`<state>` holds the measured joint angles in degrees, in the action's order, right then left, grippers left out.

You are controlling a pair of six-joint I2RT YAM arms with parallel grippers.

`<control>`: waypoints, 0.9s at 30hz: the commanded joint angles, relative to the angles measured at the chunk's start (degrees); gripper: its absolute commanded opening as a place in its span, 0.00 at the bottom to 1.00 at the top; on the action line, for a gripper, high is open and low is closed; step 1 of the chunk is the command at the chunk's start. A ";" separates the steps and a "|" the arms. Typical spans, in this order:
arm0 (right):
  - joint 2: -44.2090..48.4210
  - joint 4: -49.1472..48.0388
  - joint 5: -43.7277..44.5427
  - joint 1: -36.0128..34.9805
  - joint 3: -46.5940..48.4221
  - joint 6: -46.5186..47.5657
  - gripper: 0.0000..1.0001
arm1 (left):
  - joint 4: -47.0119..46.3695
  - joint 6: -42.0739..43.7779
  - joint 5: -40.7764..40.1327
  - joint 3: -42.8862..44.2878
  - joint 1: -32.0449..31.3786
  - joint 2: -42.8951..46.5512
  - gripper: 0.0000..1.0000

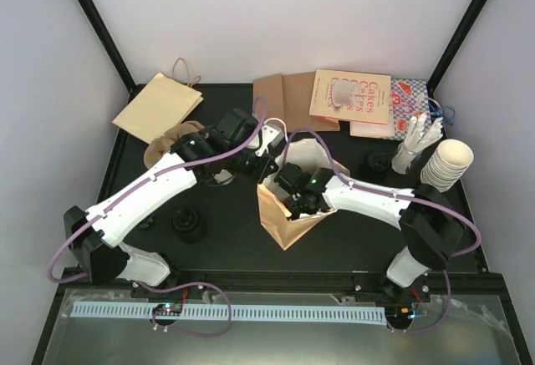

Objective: Pack the takeout coffee

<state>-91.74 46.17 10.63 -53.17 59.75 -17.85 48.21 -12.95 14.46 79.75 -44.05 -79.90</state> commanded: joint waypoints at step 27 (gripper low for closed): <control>16.83 9.83 -0.68 -0.18 11.25 0.45 1.00 | 1.71 7.73 2.69 4.10 -0.24 0.70 0.02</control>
<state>-77.80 55.68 10.00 -53.17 69.04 -18.00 49.06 -7.64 16.86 80.73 -44.10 -79.88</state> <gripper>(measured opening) 0.999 0.015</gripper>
